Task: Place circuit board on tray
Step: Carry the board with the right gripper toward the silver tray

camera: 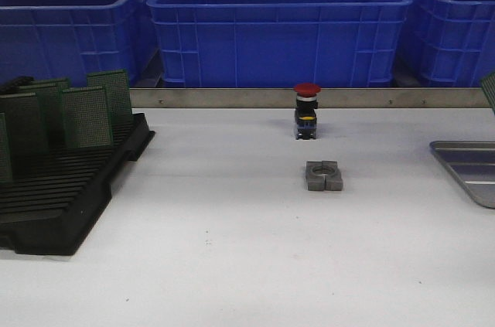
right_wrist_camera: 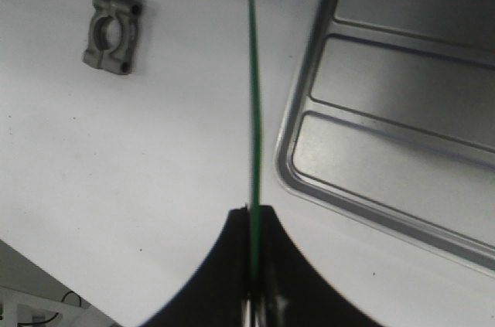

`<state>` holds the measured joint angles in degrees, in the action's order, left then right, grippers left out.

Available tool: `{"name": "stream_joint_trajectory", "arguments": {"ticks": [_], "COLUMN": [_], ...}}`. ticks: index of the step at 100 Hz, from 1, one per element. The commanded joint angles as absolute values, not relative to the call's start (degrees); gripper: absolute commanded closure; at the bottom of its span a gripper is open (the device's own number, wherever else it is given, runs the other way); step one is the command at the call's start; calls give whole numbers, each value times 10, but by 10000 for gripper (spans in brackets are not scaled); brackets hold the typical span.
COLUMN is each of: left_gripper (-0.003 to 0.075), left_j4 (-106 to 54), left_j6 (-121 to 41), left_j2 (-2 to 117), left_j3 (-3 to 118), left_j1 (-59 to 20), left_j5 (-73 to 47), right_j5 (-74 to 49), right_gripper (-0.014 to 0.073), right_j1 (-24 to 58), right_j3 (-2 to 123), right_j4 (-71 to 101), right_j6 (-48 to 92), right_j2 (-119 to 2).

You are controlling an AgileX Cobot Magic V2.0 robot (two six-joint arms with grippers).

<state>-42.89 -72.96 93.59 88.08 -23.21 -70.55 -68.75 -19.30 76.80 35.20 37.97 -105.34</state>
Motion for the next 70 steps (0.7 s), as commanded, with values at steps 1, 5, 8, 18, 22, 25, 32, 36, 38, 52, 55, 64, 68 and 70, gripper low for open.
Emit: {"name": "stream_joint_trajectory", "arguments": {"ticks": [1, 5, 8, 18, 22, 25, 32, 36, 38, 52, 55, 64, 68, 70], "left_gripper": [142, 142, 142, 142, 142, 142, 142, 142, 142, 142, 142, 142, 142, 142], "left_j4": [-464, -464, -464, -464, -464, -464, -464, -464, -464, -464, -464, -464, -464, -464], "left_j6": [-726, -726, -726, -726, -726, -726, -726, -726, -726, -726, -726, -726, -726, -726], "left_j2": [912, 912, 912, 912, 912, 912, 912, 912, 912, 912, 912, 912, 912, 912], "left_j3": [895, 895, 895, 895, 895, 895, 895, 895, 895, 895, 895, 895, 895, 895], "left_j1": [-238, -238, -238, -238, -238, -238, -238, -238, -238, -238, -238, -238, -238, -238], "left_j5": [-726, -726, -726, -726, -726, -726, -726, -726, -726, -726, -726, -726, -726, -726], "right_j5": [-694, -692, -691, -683, -679, -678, -678, -678, -676, -671, -669, -667, -667, -667], "right_gripper": [661, 661, 661, 661, 661, 661, 661, 661, 661, 657, 652, 619, 595, 581], "right_j1": [-200, -200, -200, -200, -200, -200, -200, -200, -200, -200, -200, -200, -200, -200], "right_j3": [785, 785, 785, 785, 785, 785, 785, 785, 785, 785, 785, 785, 785, 785], "right_j4": [371, 371, 371, 374, 374, 374, 374, 374, 374, 374, 374, 374, 374, 374], "right_j6": [376, 376, 376, 376, 375, 375, 374, 372, 371, 371, 371, 371, 371, 371], "right_j2": [-1052, -1063, -1070, -1093, -1099, -1105, -1111, -1111, -1112, -1112, -1112, -1113, -1113, -1113]}}
